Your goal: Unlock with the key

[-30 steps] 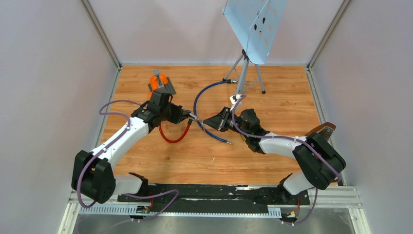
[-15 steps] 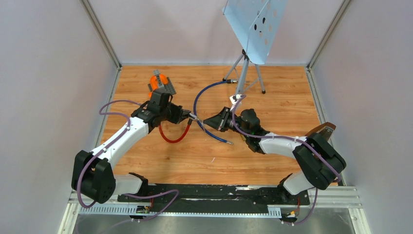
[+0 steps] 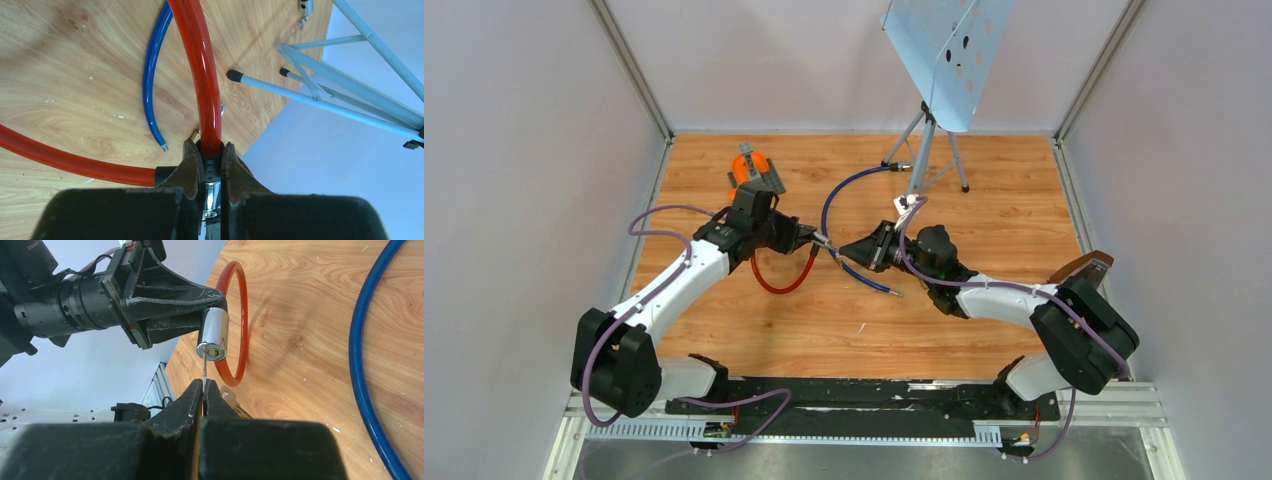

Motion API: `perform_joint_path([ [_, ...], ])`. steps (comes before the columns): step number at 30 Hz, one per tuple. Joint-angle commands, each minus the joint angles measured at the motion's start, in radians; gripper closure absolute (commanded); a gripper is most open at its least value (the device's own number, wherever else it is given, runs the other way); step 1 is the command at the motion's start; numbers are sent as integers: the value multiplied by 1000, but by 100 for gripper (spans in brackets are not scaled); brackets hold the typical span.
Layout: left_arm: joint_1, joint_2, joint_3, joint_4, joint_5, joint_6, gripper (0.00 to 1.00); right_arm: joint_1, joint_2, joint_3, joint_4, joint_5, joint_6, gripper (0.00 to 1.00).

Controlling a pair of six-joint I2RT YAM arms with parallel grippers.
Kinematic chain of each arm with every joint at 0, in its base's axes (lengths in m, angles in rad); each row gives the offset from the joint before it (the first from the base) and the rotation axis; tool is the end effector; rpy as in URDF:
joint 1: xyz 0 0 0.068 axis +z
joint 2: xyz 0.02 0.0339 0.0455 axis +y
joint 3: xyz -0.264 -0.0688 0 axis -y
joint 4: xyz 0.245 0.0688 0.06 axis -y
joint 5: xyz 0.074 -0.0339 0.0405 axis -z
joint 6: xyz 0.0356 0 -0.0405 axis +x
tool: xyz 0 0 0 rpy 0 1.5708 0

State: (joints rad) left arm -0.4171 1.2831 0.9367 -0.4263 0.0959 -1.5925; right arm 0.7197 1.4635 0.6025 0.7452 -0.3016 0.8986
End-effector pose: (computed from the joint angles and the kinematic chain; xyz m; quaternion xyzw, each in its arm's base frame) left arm 0.2494 -0.1142 0.2635 -0.4948 0.7763 -0.3513 0.1708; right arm 0.2218 0.2084 0.2168 -0.0335 0.7443 0.5532 0.3725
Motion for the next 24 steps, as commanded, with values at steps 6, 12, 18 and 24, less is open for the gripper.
perform_joint_path([
  [6, -3, -19, 5, 45, -2, -27, 100, 7, -55, -13, -15, 64, -28, 100],
  [12, -3, -20, 5, 44, 2, -26, 100, 7, -51, -10, -15, 58, -24, 100],
  [18, -3, -19, 8, 49, 4, -25, 100, 7, -37, 3, -11, 42, -22, 100],
  [24, -3, -18, 7, 53, 8, -24, 100, 7, -32, 8, -2, 40, -23, 100],
])
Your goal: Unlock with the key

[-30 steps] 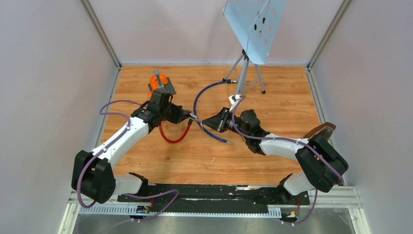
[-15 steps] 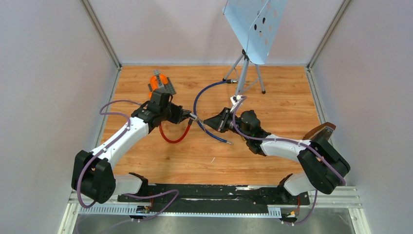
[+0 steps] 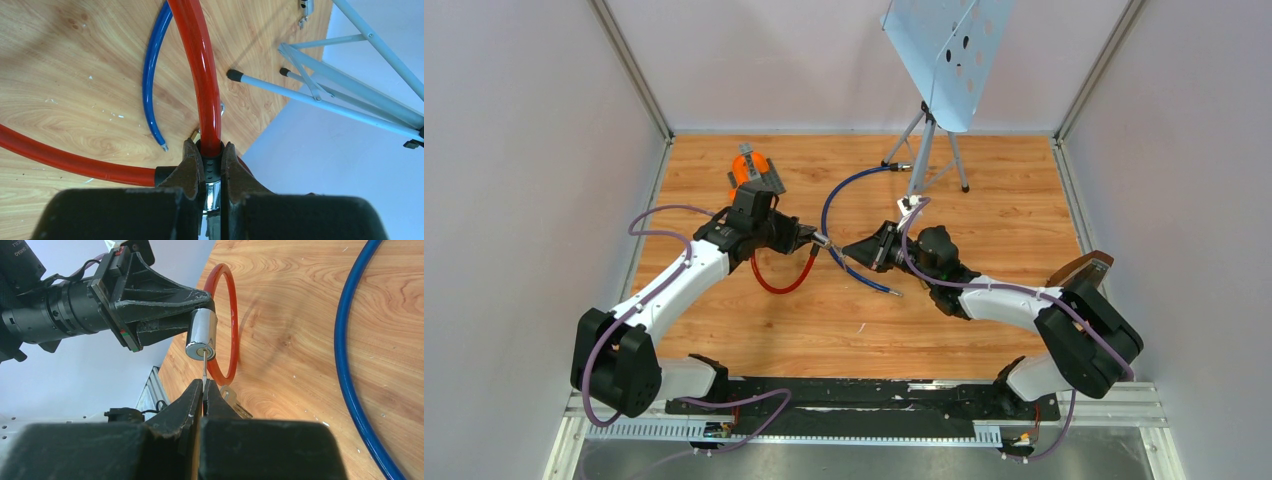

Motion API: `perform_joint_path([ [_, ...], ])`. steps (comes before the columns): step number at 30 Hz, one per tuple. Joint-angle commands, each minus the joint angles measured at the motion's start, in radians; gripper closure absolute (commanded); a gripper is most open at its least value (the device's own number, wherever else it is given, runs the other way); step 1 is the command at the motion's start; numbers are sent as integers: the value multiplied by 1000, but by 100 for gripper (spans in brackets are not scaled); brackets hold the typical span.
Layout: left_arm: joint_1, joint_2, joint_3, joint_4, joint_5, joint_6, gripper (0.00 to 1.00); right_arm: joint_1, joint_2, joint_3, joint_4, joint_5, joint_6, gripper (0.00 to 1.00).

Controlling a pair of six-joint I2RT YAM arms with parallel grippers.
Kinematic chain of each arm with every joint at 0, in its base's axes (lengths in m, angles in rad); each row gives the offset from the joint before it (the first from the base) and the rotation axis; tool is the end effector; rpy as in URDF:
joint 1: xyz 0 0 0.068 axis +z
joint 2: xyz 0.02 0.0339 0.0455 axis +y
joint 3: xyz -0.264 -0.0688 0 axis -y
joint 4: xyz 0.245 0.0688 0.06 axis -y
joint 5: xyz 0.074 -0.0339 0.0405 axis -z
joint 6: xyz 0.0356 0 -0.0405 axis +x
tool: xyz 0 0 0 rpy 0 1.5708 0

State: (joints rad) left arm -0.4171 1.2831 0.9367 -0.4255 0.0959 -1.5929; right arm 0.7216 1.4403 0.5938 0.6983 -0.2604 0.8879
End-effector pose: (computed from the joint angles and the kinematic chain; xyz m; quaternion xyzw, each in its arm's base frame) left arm 0.2494 -0.1143 0.2636 -0.4949 0.7761 -0.3516 0.1710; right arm 0.2193 0.2051 0.2155 -0.0221 0.7555 0.5347 0.3779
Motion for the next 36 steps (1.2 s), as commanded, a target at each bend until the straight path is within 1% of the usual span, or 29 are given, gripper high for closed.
perform_joint_path([
  [1, -3, -17, 7, 53, 9, -23, 100, 5, -8, 17, 47, -2, -11, 100],
  [16, -3, -18, 10, 54, 11, -22, 100, 10, 9, 35, 53, -23, -14, 100],
  [36, -3, -15, 7, 57, 18, -18, 100, 10, 2, 23, 81, -7, -4, 100],
])
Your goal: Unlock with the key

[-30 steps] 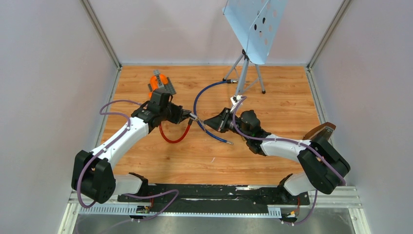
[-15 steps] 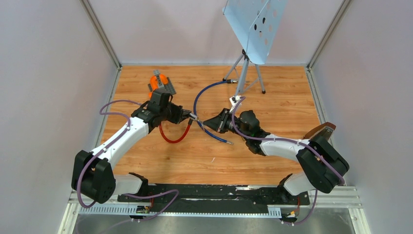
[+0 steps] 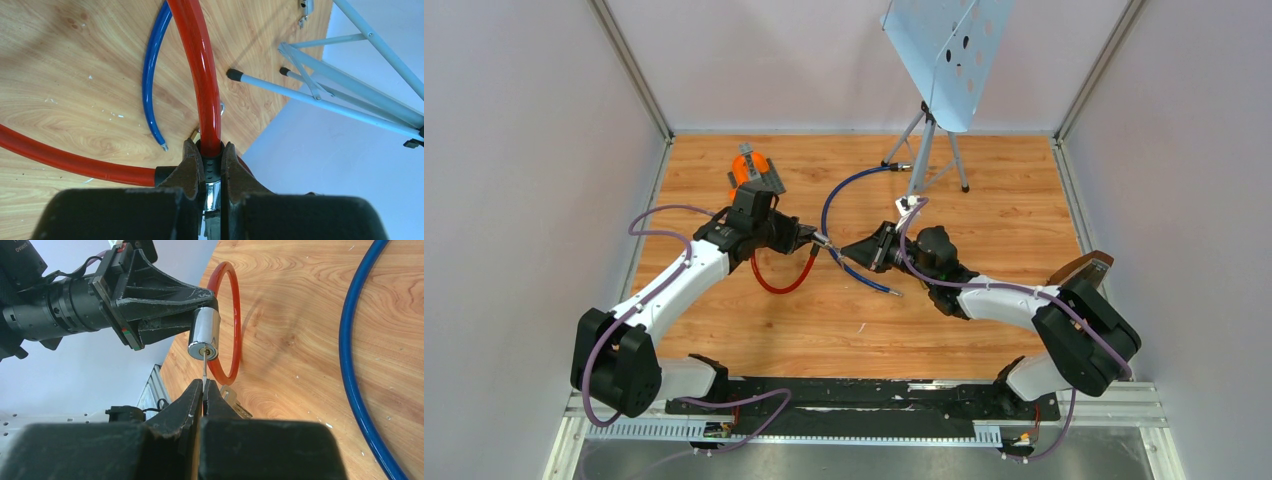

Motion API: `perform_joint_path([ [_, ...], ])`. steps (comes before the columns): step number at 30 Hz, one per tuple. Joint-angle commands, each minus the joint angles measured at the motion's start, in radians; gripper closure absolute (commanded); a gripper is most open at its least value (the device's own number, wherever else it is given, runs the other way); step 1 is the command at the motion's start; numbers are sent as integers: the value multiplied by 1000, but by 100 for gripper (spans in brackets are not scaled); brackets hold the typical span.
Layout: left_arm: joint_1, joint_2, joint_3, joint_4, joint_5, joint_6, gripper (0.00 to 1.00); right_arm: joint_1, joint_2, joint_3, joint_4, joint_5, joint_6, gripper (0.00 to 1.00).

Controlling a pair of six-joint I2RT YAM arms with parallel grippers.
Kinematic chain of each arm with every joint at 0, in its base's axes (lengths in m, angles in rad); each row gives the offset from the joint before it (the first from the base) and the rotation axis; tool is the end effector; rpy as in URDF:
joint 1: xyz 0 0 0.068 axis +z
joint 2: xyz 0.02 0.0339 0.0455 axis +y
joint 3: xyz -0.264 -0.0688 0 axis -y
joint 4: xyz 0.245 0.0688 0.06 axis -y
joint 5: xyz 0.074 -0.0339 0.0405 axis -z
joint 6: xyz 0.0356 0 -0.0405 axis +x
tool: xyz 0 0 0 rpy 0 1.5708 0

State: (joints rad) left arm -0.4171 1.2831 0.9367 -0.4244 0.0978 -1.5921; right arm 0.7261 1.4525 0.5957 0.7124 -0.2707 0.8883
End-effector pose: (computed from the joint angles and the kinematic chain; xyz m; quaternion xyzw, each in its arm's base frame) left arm 0.2495 -0.1143 0.2637 -0.4941 0.7763 -0.3524 0.1706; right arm 0.2194 0.2075 0.2142 -0.0273 0.7540 0.5389 0.3746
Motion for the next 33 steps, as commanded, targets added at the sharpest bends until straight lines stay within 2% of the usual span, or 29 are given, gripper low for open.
perform_joint_path([
  [1, -3, -15, 7, 56, 16, -19, 100, 6, -11, 21, 68, 2, -4, 100],
  [33, -16, -24, -5, 87, 29, -17, 100, 17, 27, 63, 30, 27, 5, 100],
])
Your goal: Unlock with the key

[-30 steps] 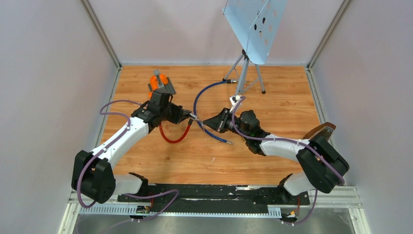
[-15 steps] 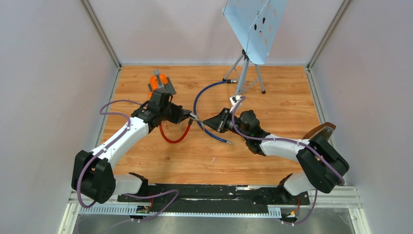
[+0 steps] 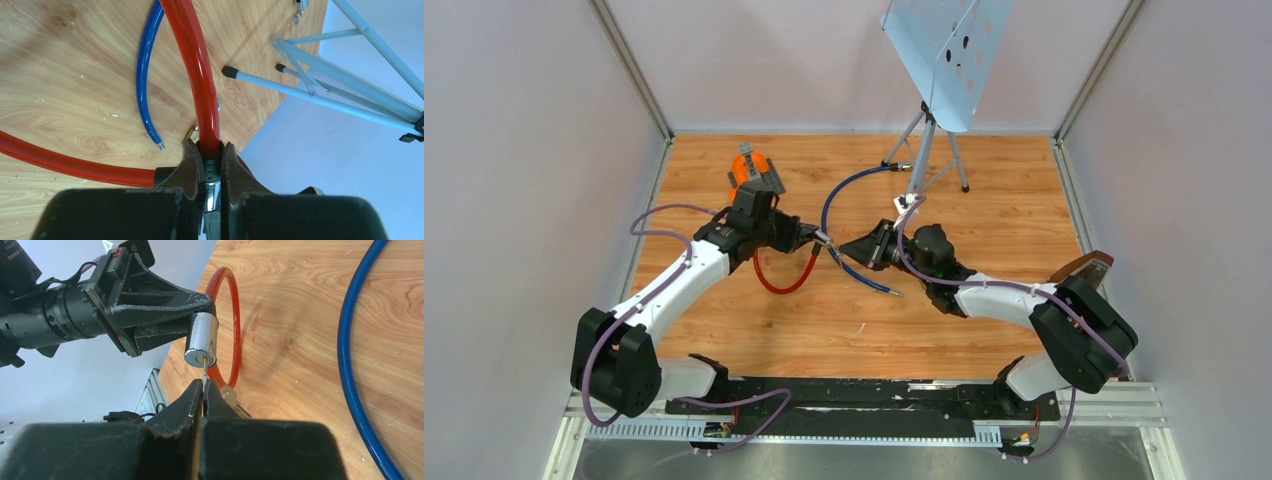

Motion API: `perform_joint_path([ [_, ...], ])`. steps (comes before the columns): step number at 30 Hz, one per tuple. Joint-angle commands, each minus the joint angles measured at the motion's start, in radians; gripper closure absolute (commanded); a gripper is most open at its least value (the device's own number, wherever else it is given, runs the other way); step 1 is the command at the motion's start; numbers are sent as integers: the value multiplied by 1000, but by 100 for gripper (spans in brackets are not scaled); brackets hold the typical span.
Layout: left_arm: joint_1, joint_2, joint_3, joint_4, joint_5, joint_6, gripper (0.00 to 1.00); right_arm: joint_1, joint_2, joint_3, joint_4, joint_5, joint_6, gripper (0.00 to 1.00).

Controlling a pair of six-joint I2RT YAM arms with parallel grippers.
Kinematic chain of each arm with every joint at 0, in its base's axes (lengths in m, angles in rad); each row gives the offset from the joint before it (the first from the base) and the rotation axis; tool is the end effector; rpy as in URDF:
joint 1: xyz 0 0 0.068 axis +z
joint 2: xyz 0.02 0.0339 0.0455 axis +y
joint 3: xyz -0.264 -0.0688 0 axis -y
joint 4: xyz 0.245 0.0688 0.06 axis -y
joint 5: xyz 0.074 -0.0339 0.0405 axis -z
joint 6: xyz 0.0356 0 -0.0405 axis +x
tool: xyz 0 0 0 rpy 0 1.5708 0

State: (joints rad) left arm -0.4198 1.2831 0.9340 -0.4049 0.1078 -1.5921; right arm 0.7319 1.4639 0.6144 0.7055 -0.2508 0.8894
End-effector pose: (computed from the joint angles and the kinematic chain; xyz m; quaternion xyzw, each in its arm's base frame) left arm 0.2501 -0.1158 0.2643 -0.4891 0.7753 -0.3614 0.1705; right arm 0.2218 0.2111 0.2161 -0.0226 0.7543 0.5357 0.3788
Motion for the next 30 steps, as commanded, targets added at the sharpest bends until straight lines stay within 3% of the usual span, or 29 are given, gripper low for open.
perform_joint_path([
  [1, -16, -21, -3, 69, 22, -17, 100, 13, 18, 48, 40, 6, 3, 100],
  [25, -65, -130, -8, 89, -18, 100, 100, 10, 78, 158, 75, -24, -68, 100],
  [30, -95, -206, -74, 212, -28, 100, 100, 3, 122, 184, 99, -62, -12, 100],
])
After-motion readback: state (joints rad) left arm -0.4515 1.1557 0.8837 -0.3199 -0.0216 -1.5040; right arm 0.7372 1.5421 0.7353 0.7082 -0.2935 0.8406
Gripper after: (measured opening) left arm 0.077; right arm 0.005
